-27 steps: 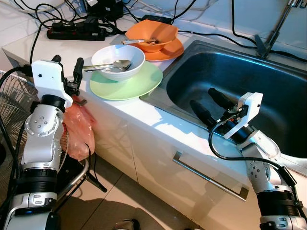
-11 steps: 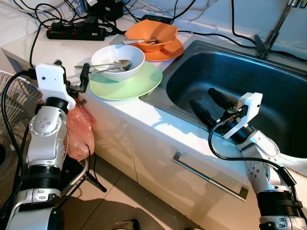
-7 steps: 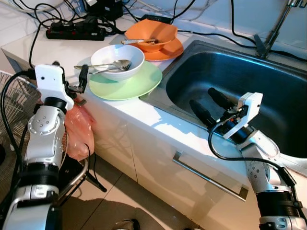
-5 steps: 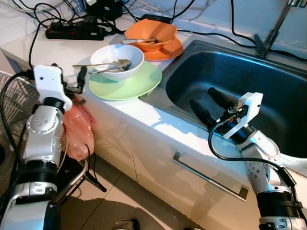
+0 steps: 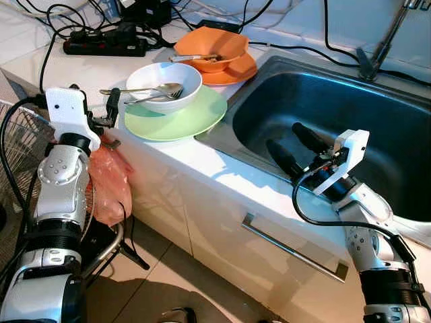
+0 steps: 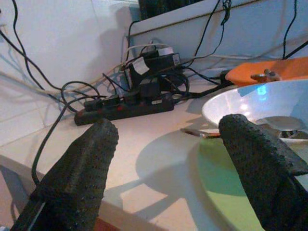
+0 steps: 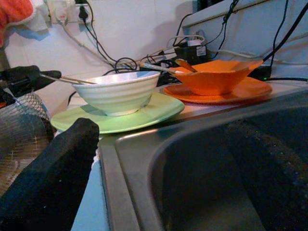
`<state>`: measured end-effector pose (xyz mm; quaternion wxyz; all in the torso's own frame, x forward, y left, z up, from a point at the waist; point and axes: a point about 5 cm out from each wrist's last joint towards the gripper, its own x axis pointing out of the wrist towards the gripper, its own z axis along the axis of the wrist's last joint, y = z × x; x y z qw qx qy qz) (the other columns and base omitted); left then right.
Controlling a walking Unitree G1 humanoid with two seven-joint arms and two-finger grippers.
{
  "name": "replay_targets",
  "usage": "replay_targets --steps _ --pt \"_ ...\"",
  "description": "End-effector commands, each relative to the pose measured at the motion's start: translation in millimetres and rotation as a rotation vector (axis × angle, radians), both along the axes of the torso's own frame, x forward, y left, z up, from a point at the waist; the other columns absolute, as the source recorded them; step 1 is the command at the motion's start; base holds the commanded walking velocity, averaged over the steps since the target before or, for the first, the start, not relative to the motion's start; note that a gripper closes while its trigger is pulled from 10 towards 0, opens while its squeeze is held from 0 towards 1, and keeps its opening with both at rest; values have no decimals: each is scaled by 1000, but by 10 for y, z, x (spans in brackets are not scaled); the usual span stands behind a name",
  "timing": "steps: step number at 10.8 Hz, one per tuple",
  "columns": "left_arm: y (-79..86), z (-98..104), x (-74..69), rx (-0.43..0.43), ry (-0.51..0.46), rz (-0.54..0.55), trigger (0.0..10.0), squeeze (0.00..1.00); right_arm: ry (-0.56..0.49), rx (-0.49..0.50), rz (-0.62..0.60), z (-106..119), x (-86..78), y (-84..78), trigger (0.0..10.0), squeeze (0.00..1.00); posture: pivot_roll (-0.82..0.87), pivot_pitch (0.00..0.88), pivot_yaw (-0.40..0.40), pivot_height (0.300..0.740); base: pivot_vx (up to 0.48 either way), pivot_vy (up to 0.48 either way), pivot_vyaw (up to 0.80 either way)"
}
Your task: Kitchen organization
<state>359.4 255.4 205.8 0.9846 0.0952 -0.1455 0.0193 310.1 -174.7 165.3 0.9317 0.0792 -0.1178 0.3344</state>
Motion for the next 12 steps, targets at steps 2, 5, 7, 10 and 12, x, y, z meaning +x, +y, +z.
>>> replay_targets --steps 2,5,7,10,12 --pt "-39 5 40 -39 6 -47 10000 0 34 9 0 -88 -24 31 10000 0 42 102 49 740 0 0 0" --pt "-119 -72 65 -99 18 -87 10000 0 36 13 -5 -89 -24 34 10000 0 38 115 49 740 0 0 0" --pt "-162 -99 74 -130 17 -96 10000 0 35 14 -9 -84 -27 24 10000 0 35 115 48 740 0 0 0" --pt "-203 -54 81 -171 -32 -87 10000 0 35 19 -11 -78 -25 22 10000 0 34 114 48 740 0 0 0" --pt "-203 -47 81 -177 -46 -69 10000 0 35 19 -11 -77 -23 19 10000 0 32 115 45 740 0 0 0"
